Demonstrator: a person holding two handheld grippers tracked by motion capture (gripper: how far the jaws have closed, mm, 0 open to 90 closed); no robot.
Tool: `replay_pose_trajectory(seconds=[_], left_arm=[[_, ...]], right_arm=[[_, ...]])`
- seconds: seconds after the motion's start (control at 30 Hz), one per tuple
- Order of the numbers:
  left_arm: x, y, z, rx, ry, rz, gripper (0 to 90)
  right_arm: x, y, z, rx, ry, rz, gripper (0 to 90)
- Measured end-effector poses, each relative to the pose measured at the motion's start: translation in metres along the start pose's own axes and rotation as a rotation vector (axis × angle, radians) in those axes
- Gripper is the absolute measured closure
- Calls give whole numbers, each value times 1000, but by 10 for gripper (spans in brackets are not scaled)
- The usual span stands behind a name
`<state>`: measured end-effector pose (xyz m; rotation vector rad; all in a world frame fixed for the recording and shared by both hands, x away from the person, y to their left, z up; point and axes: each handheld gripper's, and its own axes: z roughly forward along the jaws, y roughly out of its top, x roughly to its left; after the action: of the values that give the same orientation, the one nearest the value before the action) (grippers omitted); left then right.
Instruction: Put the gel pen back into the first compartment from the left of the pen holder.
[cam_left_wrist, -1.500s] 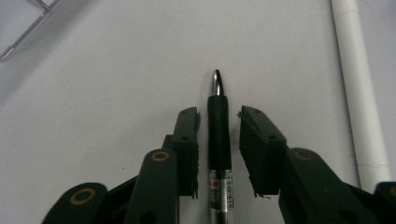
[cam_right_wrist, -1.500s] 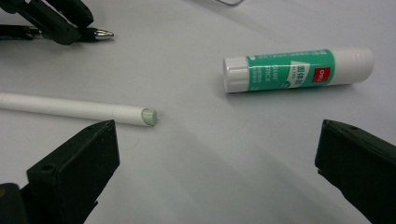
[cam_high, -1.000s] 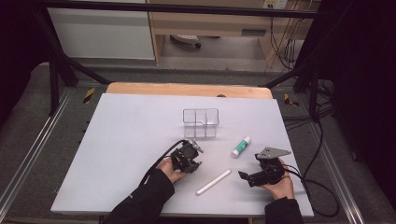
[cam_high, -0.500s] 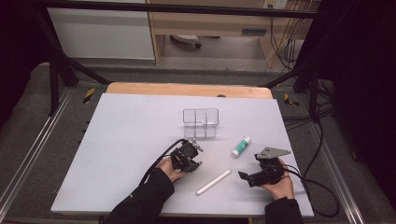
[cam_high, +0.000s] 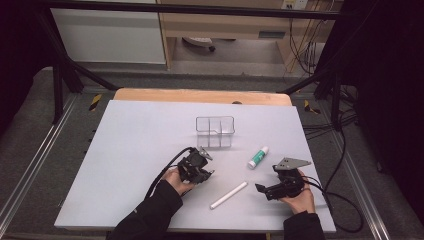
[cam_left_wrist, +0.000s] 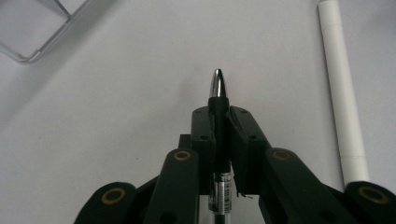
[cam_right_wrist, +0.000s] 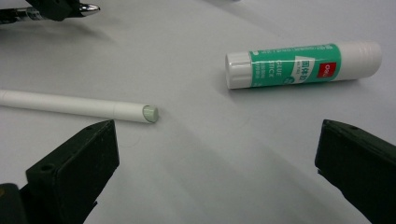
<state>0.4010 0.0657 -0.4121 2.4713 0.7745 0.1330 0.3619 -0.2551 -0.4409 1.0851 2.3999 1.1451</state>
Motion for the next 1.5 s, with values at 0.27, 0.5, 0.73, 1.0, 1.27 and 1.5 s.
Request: replay_pose_trajectory(seconds=[0.27, 0.5, 0.73, 1.0, 1.27, 1.5], left_arm=[[4, -4, -14, -57, 2, -30, 801], [6, -6, -24, -93, 8, -45, 801], [5, -5, -35, -126, 17, -46, 801], [6, 0, -52, -175, 33, -45, 801], [9, 4, -63, -273, 60, -68, 801], [14, 11, -65, -336, 80, -90, 801]], right_arm=[[0, 0, 0, 2, 1, 1, 1], [0, 0, 0, 3, 2, 1, 1], [0, 0, 0, 4, 3, 1, 1], [0, 0, 0, 5, 2, 0, 1], [0, 0, 0, 4, 4, 2, 1], [-1, 0, -1, 5, 7, 3, 1]])
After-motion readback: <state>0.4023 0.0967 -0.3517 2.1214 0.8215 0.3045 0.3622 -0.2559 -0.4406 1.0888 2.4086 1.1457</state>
